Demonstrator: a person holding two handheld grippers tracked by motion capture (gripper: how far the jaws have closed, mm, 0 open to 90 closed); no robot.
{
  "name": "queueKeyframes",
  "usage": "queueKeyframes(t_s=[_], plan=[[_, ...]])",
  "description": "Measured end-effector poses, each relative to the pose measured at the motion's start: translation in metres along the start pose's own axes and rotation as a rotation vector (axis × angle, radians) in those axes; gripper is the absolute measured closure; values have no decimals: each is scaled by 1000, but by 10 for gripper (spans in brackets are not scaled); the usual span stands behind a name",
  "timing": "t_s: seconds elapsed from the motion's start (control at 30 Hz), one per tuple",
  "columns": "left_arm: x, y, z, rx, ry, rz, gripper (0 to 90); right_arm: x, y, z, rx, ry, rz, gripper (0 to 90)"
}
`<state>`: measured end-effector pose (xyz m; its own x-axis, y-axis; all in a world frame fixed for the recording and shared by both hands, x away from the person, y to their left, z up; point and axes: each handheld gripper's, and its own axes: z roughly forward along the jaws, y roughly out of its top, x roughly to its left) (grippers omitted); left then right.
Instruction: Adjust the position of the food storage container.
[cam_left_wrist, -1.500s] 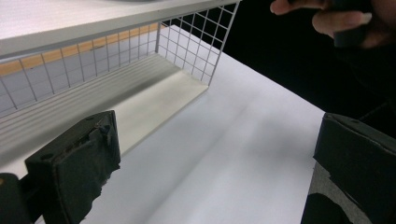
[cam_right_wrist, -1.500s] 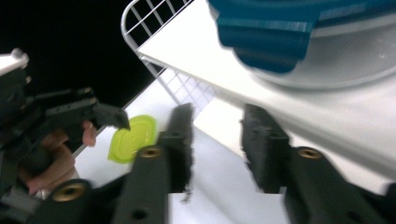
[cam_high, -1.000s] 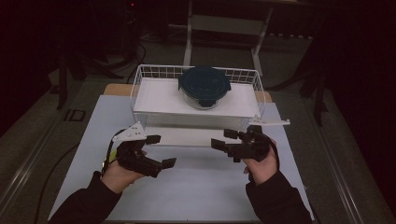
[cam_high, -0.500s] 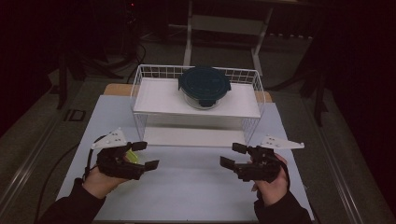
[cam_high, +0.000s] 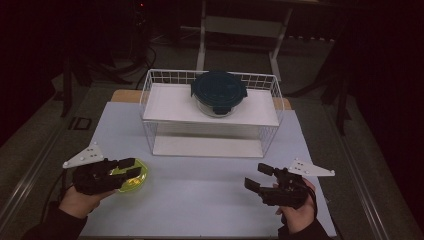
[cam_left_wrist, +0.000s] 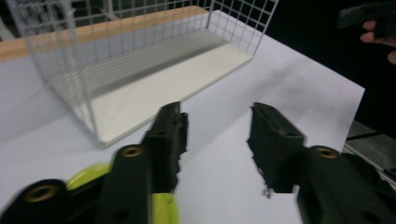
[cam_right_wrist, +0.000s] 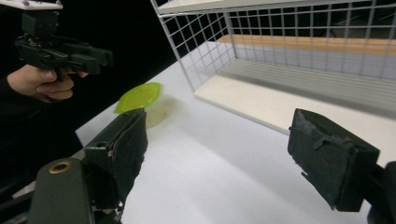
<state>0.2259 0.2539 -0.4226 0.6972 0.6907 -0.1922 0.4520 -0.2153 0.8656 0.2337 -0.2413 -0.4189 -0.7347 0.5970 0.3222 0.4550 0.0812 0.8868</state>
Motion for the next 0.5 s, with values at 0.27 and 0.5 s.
queueKeyframes(t_s=[0.27, 0.5], plan=[[23, -23, -13, 39, 61, -27, 744, -3, -7, -11, -37, -58, -33, 192], [41, -46, -22, 103, 119, -32, 877, -9, -16, -15, -23, -80, -29, 193]])
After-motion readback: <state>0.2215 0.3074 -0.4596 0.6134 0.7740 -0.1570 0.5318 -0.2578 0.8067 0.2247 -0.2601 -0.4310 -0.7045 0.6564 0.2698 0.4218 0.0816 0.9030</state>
